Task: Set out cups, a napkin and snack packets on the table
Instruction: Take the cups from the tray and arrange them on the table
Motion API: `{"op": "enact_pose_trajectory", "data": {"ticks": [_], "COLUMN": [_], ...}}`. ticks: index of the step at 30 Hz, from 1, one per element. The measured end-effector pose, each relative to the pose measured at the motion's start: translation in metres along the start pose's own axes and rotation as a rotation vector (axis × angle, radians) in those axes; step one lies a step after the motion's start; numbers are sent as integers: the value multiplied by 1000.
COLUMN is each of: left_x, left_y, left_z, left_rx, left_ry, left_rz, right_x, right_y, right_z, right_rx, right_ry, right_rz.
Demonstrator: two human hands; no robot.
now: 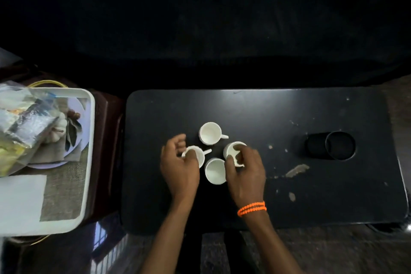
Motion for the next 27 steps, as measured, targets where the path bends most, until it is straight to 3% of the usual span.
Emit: {"op": "enact_pose_trajectory", "data": {"ticks": [3,7,9,19,27], "left_x": [-49,-78,-79,-60,-79], "left_y": [-20,-41,-43,-45,-55], "left_z": [-9,-1,5,4,-22], "left_rx": [-86,-262,-356,-298,-287], "left_ry": [32,-82,-132,-239,-167], "left_rz": [-276,-686,-787,-698,-659], "right_x": [-36,-63,-69,-55,-76], "right_y": [6,5,8,19,1], "right_z": [1,5,7,11,-7], "right_rx": [-19,35,57,276,247], "right_ry": [-104,-204,-209,-354,-411], "right_rz": [118,197,223,480,542]}}
Point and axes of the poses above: each hand's wrist, its own x-axis towards the middle knuckle, its own z-axis out of the palm, y = z × x, the point moved 1 cm from there along x, towards the middle knuckle, and after that the axes turned 4 degrees about y, right-handed, at the moved point
